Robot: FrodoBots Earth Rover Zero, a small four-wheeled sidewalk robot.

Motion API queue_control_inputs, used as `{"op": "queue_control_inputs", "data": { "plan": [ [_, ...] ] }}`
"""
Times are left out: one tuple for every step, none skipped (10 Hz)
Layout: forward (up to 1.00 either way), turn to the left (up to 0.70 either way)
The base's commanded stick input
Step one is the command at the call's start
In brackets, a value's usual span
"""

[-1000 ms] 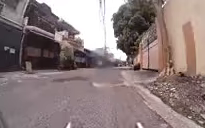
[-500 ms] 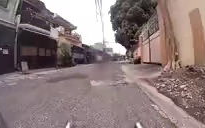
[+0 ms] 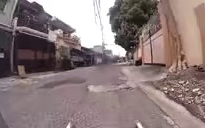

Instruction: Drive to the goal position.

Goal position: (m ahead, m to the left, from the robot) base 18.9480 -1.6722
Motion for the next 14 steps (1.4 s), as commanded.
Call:
{"op": "queue_control_inputs", "data": {
  "plan": [
    [0.7,0.0],
    [0.7,0.0],
    [0.7,-0.14],
    [0.7,-0.14],
    [0.7,-0.1],
    [0.7,-0.04],
    [0.7,0.0],
    [0.7,0.0],
    [0.7,0.0],
    [0.7,0.0],
    [0.7,0.0],
    [0.7,0.0],
    [0.7,0.0],
    [0.7,0.0]
  ]
}}
